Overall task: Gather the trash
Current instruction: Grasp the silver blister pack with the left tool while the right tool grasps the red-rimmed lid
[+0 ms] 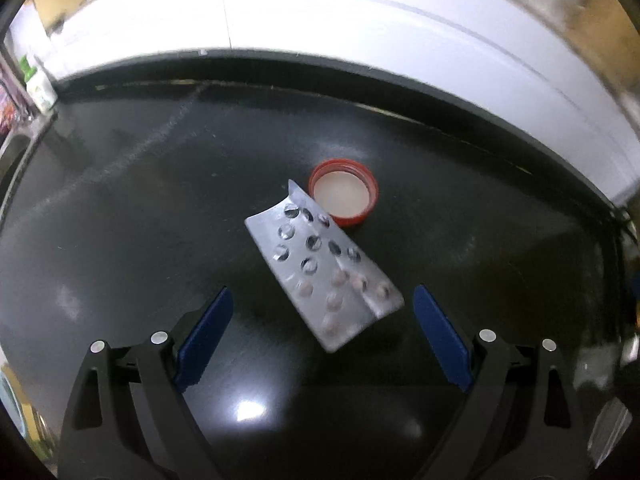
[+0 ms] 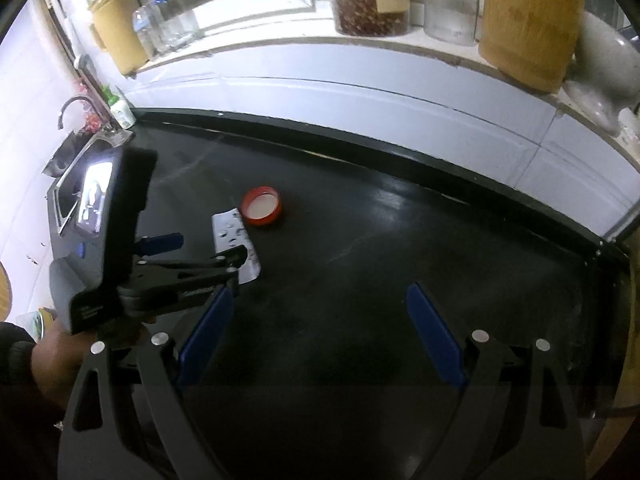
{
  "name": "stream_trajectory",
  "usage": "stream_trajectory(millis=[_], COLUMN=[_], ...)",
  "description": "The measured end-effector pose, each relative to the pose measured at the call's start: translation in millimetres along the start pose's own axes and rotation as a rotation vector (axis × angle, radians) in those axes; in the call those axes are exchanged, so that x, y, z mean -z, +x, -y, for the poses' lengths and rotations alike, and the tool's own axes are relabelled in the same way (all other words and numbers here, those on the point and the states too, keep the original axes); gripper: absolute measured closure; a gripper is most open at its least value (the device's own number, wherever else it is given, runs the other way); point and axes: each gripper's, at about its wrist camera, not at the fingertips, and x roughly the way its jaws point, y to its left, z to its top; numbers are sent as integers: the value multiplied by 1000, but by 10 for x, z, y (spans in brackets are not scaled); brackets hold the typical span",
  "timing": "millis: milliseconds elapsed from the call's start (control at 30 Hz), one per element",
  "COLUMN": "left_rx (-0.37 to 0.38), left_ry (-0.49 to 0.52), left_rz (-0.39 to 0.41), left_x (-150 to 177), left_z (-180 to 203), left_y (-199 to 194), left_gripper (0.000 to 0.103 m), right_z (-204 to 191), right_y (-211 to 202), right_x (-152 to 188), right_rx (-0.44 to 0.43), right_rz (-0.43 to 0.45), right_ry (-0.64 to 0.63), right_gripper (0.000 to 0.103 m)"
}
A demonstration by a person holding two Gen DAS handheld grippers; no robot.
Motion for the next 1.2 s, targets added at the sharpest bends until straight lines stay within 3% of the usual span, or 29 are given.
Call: stream_trajectory(millis=[267, 500, 667, 767, 967, 1067, 1133, 1200], left_rx=[-25, 15, 18, 7, 74, 93, 115, 131], left_ry=[4, 61, 176, 231, 223, 215, 201, 191], left_rz=[-49, -14, 23, 44, 51, 57, 57, 56], left_x=[-69, 51, 137, 155, 116, 118, 99, 71], left_z=[15, -222, -325, -368, -581, -581, -629, -647], left_y=[376, 304, 235, 202, 169, 157, 148, 169], left_gripper=[14, 16, 30, 44, 55, 61, 64, 66], right_z=[149, -32, -304, -429, -606, -680, -719, -715], right_y=[536, 1200, 1635, 1814, 1957, 1963, 1951, 1939], right_x=[-216, -407, -542, -595, -652, -652, -663, -679], right_rx=[-27, -71, -98, -105, -76, -71, -81, -76], right_rz=[-71, -133, -169, -184, -155, -133, -119, -119], right_ry=[-4, -96, -223, -278, -386, -429, -444, -437], right_gripper=[17, 17, 17, 17, 16, 28, 49, 54])
